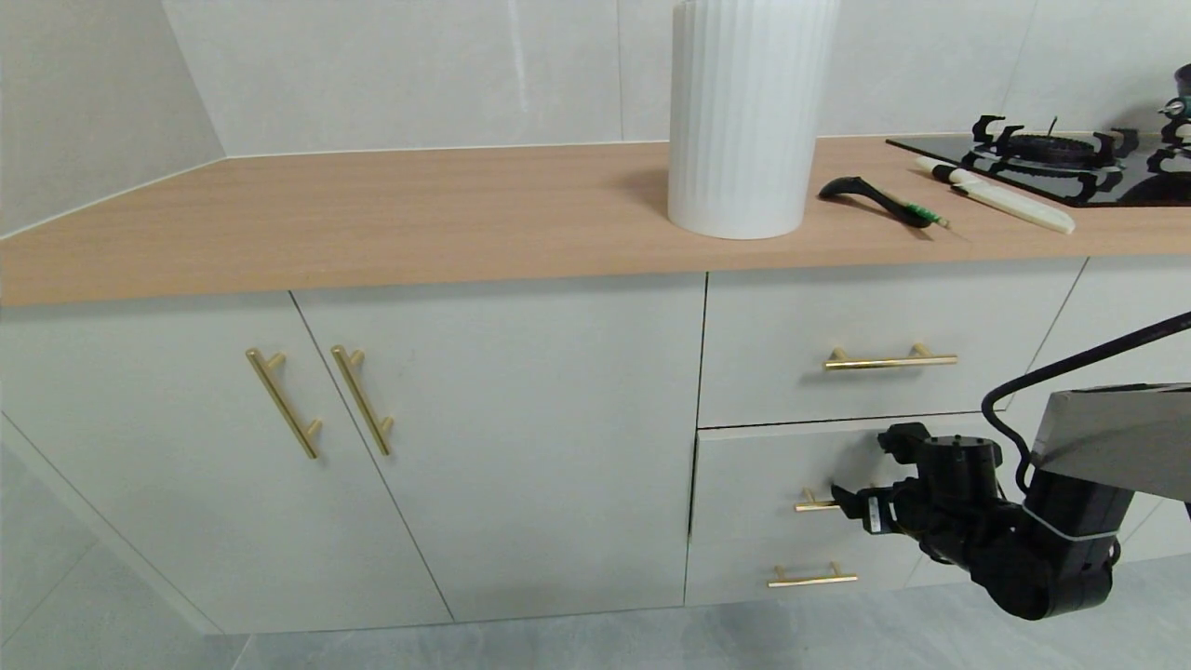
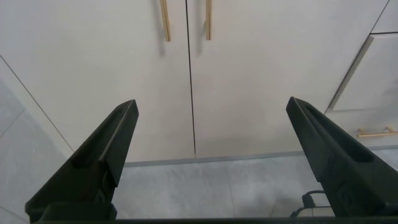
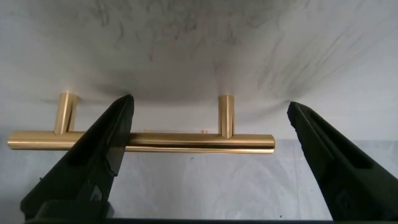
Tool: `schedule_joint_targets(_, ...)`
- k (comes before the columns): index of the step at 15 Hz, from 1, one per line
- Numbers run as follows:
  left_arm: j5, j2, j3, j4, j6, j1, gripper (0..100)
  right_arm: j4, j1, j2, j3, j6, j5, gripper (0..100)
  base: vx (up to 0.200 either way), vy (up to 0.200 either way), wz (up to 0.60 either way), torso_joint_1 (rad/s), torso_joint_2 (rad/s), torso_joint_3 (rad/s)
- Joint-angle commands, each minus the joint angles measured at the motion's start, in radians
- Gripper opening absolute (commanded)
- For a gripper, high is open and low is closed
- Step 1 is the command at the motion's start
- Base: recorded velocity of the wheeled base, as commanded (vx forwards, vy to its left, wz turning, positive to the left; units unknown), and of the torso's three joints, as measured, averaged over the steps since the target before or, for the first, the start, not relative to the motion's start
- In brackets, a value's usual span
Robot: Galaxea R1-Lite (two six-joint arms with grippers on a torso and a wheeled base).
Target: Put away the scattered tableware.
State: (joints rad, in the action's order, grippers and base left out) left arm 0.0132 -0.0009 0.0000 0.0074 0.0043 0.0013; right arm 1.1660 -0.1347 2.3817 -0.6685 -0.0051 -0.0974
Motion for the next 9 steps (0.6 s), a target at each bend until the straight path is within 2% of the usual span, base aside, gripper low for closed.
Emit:
schedule_joint_targets(1, 0.001, 0.001, 0.000, 0.000, 0.000, 0.000, 100, -0.012, 0.000, -0.070, 0.043, -0.001, 0.007, 100, 0.000, 0.000, 0.00, 0.000, 0.00, 0.000)
schedule_joint_targets(3, 0.001, 0.001, 0.000, 0.000, 0.000, 0.000, 100, -0.101, 0.000, -0.226, 0.112, -0.001, 0.059, 100, 0.000, 0.000, 0.00, 0.000, 0.00, 0.000)
schedule_joint_targets(5, 0.001, 0.001, 0.000, 0.000, 0.000, 0.000, 100, -0.285, 0.000, -0.411, 0.124, 0.001, 0.117, 100, 0.000, 0.000, 0.00, 0.000, 0.00, 0.000)
schedule_joint_targets(6, 0.001, 0.001, 0.000, 0.000, 0.000, 0.000, 100, -0.457, 0.000, -0.553, 0.098, 0.001, 0.130, 100, 0.000, 0.000, 0.00, 0.000, 0.00, 0.000)
schedule_joint_targets(7, 0.001, 0.001, 0.000, 0.000, 0.000, 0.000, 100, -0.562, 0.000, -0.638, 0.069, 0.001, 0.131, 100, 0.000, 0.000, 0.00, 0.000, 0.00, 0.000)
schedule_joint_targets(9, 0.001, 0.001, 0.000, 0.000, 0.000, 0.000, 100, -0.667, 0.000, -0.730, 0.009, 0.005, 0.130, 100, 0.000, 0.000, 0.00, 0.000, 0.00, 0.000)
